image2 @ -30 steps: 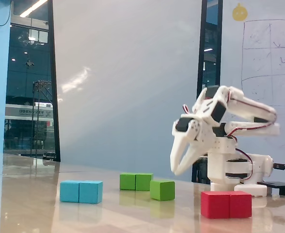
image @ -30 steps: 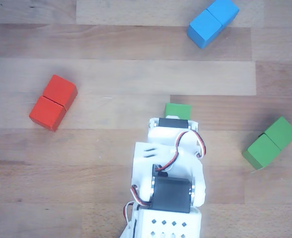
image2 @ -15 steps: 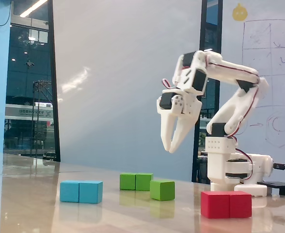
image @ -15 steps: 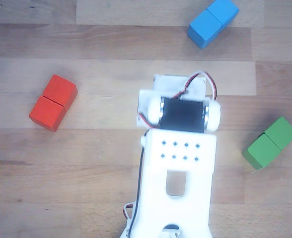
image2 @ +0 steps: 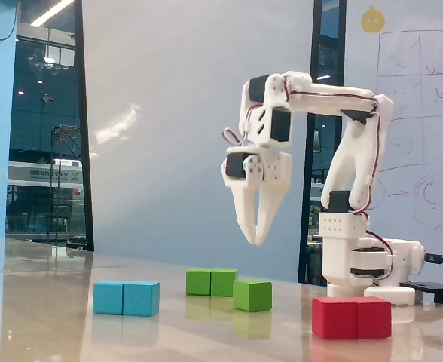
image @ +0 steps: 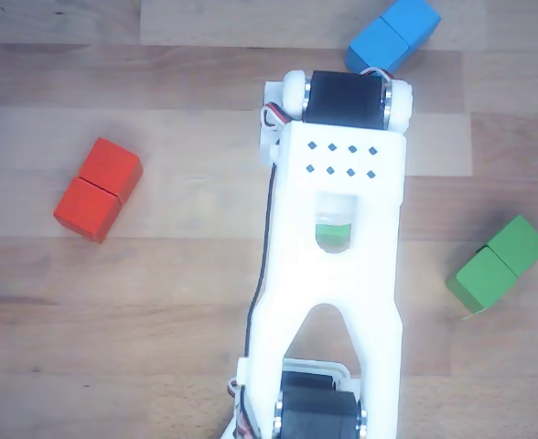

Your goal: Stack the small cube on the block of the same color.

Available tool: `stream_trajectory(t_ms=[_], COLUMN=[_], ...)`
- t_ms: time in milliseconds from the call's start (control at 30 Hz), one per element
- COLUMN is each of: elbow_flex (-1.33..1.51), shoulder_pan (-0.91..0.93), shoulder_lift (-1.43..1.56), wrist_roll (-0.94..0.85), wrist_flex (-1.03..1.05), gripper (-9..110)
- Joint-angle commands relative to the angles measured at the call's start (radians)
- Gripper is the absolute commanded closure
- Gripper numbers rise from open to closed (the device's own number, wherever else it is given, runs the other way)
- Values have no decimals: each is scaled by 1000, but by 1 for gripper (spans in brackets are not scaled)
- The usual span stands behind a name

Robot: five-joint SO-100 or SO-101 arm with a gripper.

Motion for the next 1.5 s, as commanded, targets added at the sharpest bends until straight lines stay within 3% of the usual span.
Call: stream_trajectory(t_ms=[0,333,800,1267,1467], elbow_flex=[-51,-34,115,137,137], shoulder_pan=[12,12,14,15,67], shoulder_lift=[-12,-87,-107,-97,-94], wrist_roll=[-2,-3,-5,-5,-8], wrist_flex=[0,-9,-202,-196,-195], gripper=[101,101,101,101,93])
